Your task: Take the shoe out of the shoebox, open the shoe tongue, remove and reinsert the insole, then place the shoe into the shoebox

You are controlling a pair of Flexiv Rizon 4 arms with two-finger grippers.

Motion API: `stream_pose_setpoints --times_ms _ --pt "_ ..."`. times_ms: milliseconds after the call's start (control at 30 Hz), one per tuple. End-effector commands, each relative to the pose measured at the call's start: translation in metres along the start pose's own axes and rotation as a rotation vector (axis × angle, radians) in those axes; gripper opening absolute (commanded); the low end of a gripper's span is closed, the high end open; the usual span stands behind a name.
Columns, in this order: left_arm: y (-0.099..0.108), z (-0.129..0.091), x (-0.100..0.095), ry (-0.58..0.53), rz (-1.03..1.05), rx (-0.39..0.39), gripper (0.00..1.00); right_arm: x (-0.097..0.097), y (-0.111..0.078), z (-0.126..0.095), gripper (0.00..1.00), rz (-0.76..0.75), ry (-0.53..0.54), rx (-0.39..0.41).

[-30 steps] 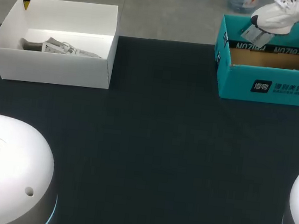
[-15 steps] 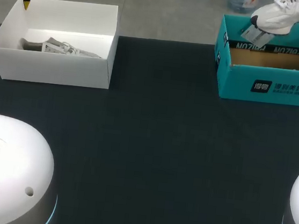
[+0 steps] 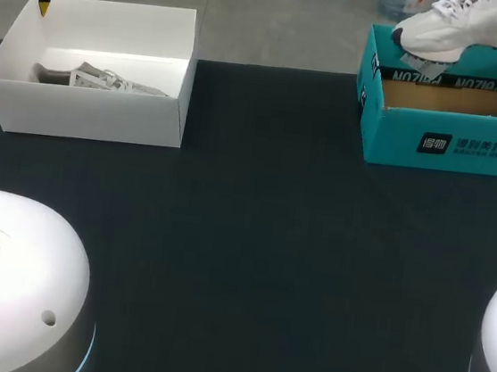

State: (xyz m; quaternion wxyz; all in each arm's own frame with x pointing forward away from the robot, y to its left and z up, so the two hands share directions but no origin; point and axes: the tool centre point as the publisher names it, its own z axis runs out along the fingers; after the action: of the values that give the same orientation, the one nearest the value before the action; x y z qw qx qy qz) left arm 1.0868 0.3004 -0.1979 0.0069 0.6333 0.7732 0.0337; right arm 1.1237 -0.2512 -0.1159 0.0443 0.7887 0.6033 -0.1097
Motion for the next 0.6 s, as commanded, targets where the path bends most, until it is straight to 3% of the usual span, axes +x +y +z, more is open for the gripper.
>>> stream_pose_setpoints --times_ms 33,367,600 --pt "0.0 0.0 0.0 0.001 0.0 -0.001 1.0 0.013 -0.079 0.009 0.0 -0.006 -0.014 -0.187" --pt "0.0 0.0 0.0 0.001 0.0 -0.001 1.0 0.048 -0.146 0.009 0.0 -0.028 -0.055 -0.265" --pt "0.0 0.0 0.0 0.001 0.0 -0.001 1.0 0.068 -0.179 0.007 0.0 -0.055 -0.062 -0.3"
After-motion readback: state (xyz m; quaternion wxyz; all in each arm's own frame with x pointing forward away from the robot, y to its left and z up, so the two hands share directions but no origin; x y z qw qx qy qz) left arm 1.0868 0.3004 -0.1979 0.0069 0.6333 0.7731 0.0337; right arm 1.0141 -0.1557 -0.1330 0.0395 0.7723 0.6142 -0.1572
